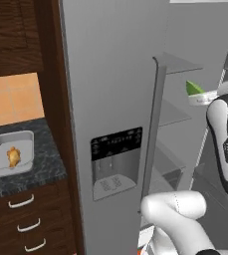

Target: Place one lemon wedge and one chicken drumstick in each tupperware on the nearby counter, to pack two identical lunches.

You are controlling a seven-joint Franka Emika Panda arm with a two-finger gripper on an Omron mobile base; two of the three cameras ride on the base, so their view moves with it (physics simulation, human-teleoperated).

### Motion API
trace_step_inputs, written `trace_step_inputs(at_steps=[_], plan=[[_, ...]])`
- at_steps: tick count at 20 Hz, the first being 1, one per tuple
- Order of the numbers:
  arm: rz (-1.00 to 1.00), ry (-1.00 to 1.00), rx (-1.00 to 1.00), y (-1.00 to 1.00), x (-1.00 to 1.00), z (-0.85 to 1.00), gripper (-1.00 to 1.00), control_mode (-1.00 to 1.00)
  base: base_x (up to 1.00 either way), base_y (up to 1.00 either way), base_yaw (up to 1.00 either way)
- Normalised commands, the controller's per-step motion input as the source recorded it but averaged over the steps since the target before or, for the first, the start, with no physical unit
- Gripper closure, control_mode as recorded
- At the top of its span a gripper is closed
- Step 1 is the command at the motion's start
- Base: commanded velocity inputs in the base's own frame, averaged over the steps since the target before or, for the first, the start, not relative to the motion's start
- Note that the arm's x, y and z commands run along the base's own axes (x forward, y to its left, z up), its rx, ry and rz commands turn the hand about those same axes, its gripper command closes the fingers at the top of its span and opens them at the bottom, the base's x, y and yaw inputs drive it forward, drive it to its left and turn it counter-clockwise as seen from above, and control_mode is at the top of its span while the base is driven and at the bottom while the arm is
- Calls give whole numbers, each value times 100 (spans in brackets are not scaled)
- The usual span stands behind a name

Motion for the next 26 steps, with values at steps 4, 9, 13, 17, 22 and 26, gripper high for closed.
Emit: trace_step_inputs(at_steps=[4,9,13,17,22,26], plan=[[0,0,0,0,0,0,100,100,-100,92,20],[0,0,0,0,0,0,100,100,-99,100,26],[0,0,0,0,0,0,100,100,-65,100,29],[0,0,0,0,0,0,100,100,12,100,14],[0,0,0,0,0,0,100,100,72,100,1],[0,0,0,0,0,0,100,100,97,79,-19]])
